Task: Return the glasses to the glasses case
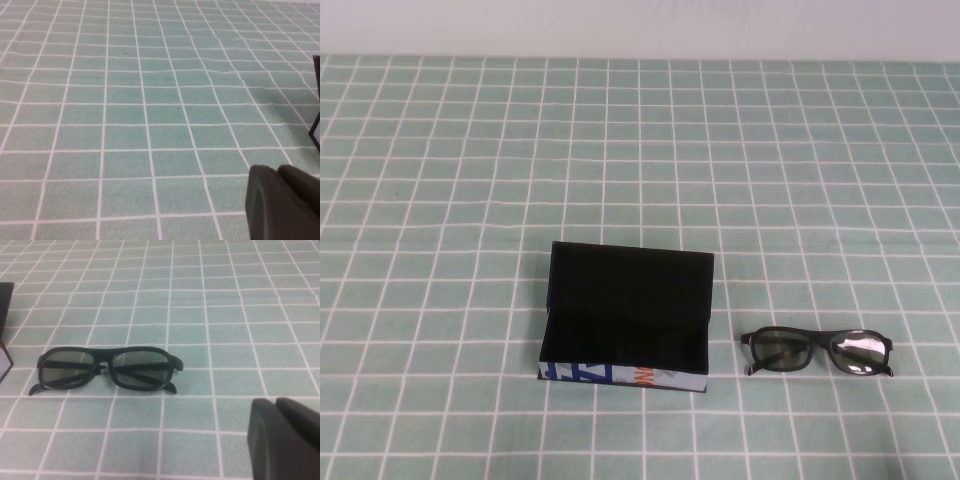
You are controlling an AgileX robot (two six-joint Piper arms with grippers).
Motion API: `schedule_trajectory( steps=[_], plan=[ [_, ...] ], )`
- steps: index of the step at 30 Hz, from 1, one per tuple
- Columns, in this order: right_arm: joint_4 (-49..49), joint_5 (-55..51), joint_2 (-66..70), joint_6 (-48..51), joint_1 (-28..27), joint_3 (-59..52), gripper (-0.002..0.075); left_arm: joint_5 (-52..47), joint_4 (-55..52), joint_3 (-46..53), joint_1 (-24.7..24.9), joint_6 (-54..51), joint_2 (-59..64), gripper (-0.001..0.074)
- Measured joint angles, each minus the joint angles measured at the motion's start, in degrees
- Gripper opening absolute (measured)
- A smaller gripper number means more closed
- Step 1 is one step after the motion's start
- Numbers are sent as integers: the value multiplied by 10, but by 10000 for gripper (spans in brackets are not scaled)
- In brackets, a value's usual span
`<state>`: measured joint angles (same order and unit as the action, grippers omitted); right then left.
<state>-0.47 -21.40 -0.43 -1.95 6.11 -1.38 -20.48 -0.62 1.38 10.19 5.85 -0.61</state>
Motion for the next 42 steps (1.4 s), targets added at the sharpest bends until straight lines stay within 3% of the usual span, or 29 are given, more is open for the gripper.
schedule_trajectory(
  steps=[42],
  plan=[
    [-27,13,0,0,0,0,-12,13,-38,1,0,0,0,-2]
  ],
)
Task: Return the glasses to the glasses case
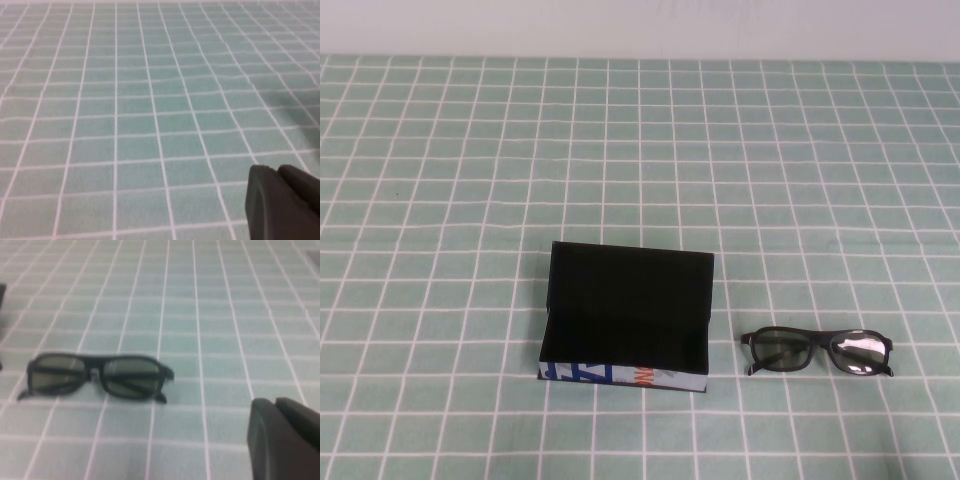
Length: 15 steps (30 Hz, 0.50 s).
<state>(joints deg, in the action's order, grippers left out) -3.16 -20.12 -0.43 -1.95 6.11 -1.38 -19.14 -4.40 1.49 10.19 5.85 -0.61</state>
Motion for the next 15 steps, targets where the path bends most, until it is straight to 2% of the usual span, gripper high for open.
schedule_trajectory(
  steps=[6,11,15],
  plan=[
    [-1,126,0,0,0,-2,-12,90,20,0,0,7,0,-2],
    [-2,290,0,0,0,-2,-12,229,35,0,0,17,0,-2],
    [-2,418,0,0,0,-2,-12,287,37,0,0,19,0,-2]
  ],
)
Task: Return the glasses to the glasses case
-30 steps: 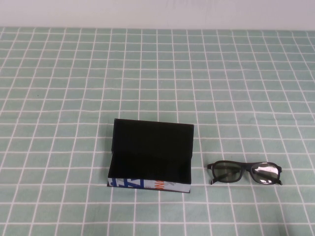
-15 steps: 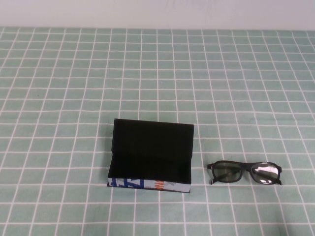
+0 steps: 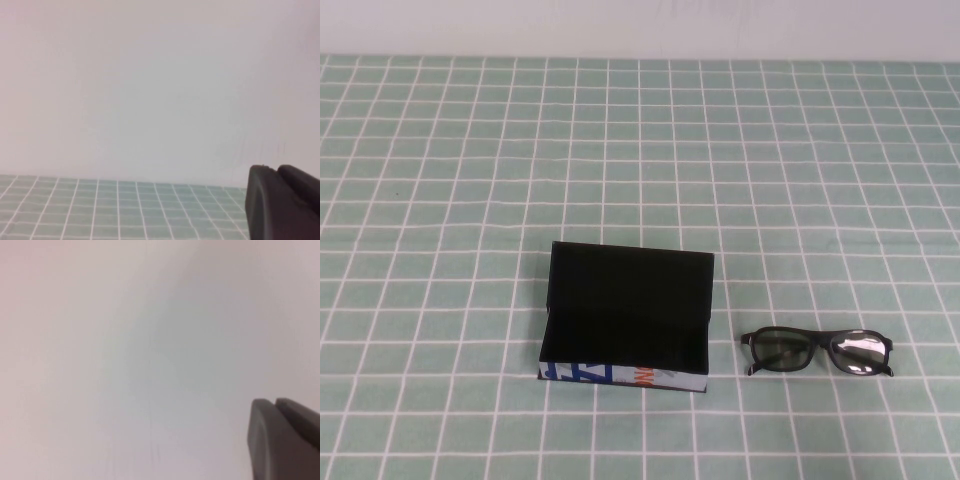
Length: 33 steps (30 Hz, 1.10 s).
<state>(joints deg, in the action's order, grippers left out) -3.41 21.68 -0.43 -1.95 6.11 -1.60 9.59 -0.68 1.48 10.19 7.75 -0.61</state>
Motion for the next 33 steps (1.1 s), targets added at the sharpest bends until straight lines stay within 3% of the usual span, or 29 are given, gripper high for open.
schedule_trajectory(
  steps=[7,11,16,21,27,33],
  plan=[
    [0,174,0,0,0,0,-12,40,1,0,0,5,0,-2],
    [0,259,-1,-13,0,0,-12,157,1,0,0,44,0,-2],
    [0,270,-4,-50,0,71,-12,328,-9,-8,0,78,-1,-2],
    [0,168,-4,-57,0,228,-12,333,-71,-102,0,83,-1,-2],
    [0,-20,12,-112,0,447,-12,174,-130,-274,0,83,-2,-2],
    [-2,-266,121,-128,0,637,-12,-12,-134,-426,0,83,43,-2]
  ],
)
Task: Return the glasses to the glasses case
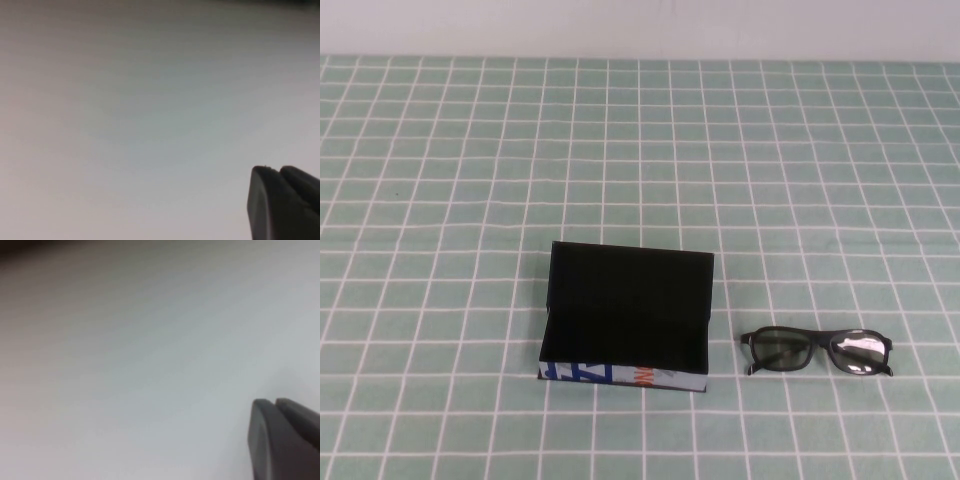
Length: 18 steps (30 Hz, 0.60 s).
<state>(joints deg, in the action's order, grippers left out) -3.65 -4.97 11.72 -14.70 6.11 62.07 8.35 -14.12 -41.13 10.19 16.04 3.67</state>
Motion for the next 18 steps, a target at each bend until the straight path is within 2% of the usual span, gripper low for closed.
schedule_trajectory(
  steps=[5,8,13,18],
  plan=[
    [-4,-240,126,6,0,94,-12,-220,3,-104,0,1,64,-2],
    [-20,-316,183,9,7,96,-12,-314,22,-123,0,1,102,-2],
    [-44,-386,252,12,12,79,-12,-409,26,-123,0,1,141,-2],
    [-50,-385,299,19,19,34,-12,-452,56,-123,0,1,159,-2]
  ],
)
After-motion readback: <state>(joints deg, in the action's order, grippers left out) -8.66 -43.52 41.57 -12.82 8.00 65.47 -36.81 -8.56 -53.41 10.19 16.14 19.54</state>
